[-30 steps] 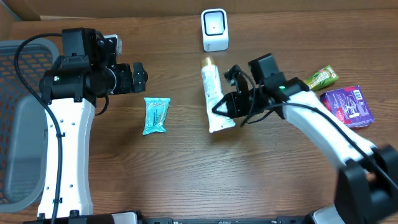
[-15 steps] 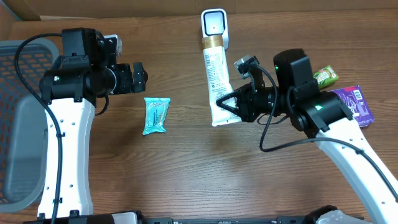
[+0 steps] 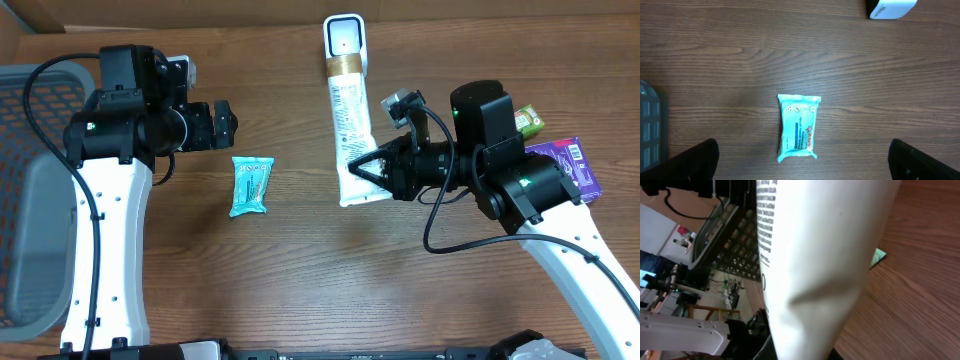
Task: Scan the item barcode
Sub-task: 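Raise the white tube and hold it in front of the scanner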
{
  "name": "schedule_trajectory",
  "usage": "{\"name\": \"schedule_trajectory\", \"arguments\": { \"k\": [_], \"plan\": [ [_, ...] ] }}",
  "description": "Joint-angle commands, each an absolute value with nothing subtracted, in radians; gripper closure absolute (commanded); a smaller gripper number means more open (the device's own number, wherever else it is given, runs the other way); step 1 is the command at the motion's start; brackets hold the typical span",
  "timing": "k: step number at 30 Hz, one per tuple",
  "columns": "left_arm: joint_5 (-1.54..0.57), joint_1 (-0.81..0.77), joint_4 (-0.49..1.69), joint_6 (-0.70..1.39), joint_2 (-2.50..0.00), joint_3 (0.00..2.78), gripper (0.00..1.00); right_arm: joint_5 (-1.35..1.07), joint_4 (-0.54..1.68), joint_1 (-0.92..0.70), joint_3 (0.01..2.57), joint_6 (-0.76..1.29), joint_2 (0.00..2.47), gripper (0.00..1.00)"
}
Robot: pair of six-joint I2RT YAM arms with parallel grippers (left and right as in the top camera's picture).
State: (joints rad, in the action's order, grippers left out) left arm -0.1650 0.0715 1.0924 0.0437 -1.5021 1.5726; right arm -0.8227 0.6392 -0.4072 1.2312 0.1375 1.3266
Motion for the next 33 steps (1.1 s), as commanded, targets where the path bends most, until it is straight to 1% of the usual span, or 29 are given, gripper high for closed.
{"name": "schedule_trajectory", "arguments": {
  "k": [1, 6, 13, 18, 22, 24, 29, 33],
  "plan": [
    [-0.173, 0.065, 1.093, 0.018, -1.505, 1.591, 0.01, -0.884, 0.587, -0.402, 1.298, 0.232, 1.285, 0.96],
    [-0.173, 0.065, 1.093, 0.019, -1.505, 1.591, 0.0, -0.886, 0.505, -0.379, 1.306, 0.382, 1.285, 0.96],
    [-0.173, 0.065, 1.093, 0.019, -1.505, 1.591, 0.01, -1.024, 0.323, -0.315, 1.308, 0.564, 1.285, 0.96],
    [-0.173, 0.065, 1.093, 0.019, -1.505, 1.591, 0.0, -0.987, 0.345, -0.255, 1.323, 0.615, 1.286, 0.96],
    [-0.173, 0.065, 1.093, 0.019, -1.505, 1.591, 0.0, -0.92, 0.362, -0.244, 1.341, 0.609, 1.305, 0.96],
    [-0.173, 0.065, 1.093, 0.019, -1.505, 1.591, 0.0, -0.881, 0.425, -0.244, 1.371, 0.542, 1.332, 0.96],
    [-0.173, 0.065, 1.093, 0.019, -1.505, 1.591, 0.0, -0.634, 0.636, -0.293, 1.382, 0.366, 1.43, 0.96],
    [-0.173, 0.065, 1.093, 0.019, -1.505, 1.591, 0.0, -0.453, 0.662, -0.33, 1.389, 0.334, 1.531, 0.96]
  ]
}}
